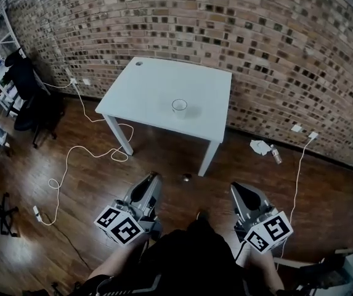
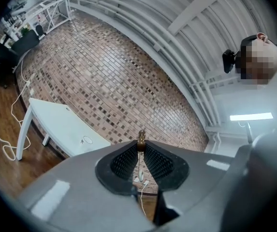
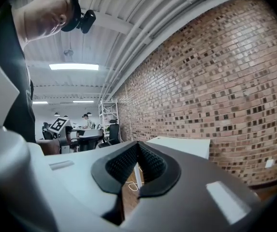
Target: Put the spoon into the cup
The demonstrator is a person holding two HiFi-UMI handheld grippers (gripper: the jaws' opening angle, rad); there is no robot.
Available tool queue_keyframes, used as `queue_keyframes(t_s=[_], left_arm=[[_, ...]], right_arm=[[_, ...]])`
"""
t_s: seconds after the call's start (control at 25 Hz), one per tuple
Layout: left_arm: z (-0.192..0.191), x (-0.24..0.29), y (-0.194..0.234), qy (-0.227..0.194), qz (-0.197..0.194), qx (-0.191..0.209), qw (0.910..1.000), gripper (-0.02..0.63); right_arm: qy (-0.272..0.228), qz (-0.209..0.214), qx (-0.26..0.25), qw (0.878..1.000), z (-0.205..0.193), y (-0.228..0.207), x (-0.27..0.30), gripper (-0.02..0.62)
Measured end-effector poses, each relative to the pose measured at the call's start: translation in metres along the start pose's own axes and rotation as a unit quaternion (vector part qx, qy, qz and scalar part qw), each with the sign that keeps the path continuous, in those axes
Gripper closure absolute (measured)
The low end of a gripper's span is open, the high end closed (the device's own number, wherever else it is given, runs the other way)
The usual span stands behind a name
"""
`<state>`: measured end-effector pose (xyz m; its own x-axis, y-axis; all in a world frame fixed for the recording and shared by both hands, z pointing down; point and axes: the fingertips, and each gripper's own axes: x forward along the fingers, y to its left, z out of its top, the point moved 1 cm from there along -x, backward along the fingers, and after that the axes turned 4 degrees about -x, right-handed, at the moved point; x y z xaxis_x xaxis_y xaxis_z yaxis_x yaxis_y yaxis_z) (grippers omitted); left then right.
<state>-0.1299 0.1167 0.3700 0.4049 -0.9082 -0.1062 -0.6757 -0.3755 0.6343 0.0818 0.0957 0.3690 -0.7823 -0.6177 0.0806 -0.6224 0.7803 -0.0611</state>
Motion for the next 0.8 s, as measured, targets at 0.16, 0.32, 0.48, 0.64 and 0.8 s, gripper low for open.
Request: queue_keyframes(t_s=[0.16,0.32,0.48,0.64,0.8], left_arm=[[0.004,0.024,-0.008,-0.004,-0.004,0.006,1.0000,0.571],[0.012,0.059,-0.002,-0.005,0.004,0.009,0.9999,0.571],[0.015,0.091,-0.001,-0.008,0.006,0.022,0.9997,0.571],[0.019,0.126,0.001,-0.005,0.010,0.030,0.9995,0.571],[0.018,0.154,0.006,0.007,0.023,0.040,0.9989,0.571]], right_arm=[[-0.006,0.009,-0.004,1.000,0.011,-0.027,0.013,0.589],[-0.018,0.014,0.013,1.000,0.017,-0.062,0.033,0.589],[-0.015,0.024,0.012,1.000,0.017,-0.091,0.044,0.589],[-0.024,0.023,0.007,0.999,0.026,-0.121,0.054,0.589],[-0.026,0.032,0.009,0.999,0.028,-0.147,0.060,0.589]])
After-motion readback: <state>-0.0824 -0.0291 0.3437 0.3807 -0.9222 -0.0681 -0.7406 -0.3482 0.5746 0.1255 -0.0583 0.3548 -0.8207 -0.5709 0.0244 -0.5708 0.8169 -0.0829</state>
